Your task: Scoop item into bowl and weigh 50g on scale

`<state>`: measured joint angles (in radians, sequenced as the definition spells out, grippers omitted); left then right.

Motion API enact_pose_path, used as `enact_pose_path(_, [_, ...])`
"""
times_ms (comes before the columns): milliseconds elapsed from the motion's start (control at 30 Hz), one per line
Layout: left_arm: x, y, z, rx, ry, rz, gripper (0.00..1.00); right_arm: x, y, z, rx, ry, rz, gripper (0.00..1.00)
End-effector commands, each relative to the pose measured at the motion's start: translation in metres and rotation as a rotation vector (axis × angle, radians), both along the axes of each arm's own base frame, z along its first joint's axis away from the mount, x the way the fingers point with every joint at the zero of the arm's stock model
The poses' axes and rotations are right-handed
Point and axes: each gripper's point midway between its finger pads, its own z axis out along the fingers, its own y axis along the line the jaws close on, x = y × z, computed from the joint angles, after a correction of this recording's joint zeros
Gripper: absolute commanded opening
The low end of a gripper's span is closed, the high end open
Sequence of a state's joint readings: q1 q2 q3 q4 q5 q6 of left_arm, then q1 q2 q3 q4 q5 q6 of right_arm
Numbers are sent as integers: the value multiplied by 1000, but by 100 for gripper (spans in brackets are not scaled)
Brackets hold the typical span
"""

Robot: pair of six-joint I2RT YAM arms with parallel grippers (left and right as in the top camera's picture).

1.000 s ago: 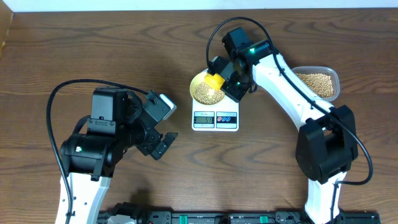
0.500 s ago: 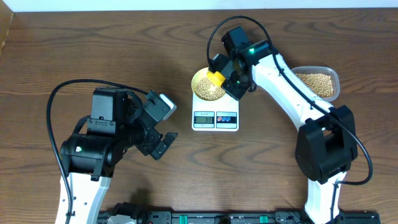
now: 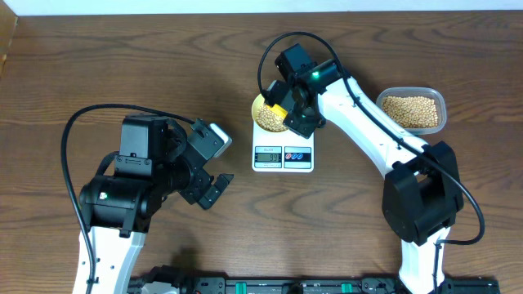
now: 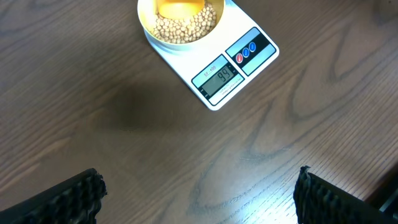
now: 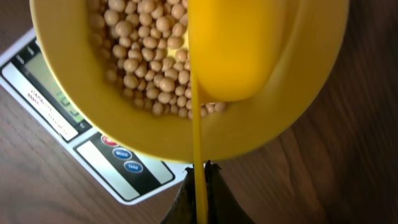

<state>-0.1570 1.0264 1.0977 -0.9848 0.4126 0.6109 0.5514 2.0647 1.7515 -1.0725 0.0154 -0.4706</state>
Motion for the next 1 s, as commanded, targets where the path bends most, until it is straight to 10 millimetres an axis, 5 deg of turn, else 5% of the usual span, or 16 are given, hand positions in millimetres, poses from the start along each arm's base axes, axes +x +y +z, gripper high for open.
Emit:
enact_pose_path(0, [3, 1, 7, 7, -25, -7, 99, -4, 9, 3, 31, 17, 41, 1])
enact_pose_path(367, [3, 1, 7, 7, -24, -7, 99, -29, 30, 9, 218, 172, 56, 1])
enact_pose_path(967, [3, 1, 7, 7, -25, -7, 99, -24, 5, 39, 573, 403, -135, 1])
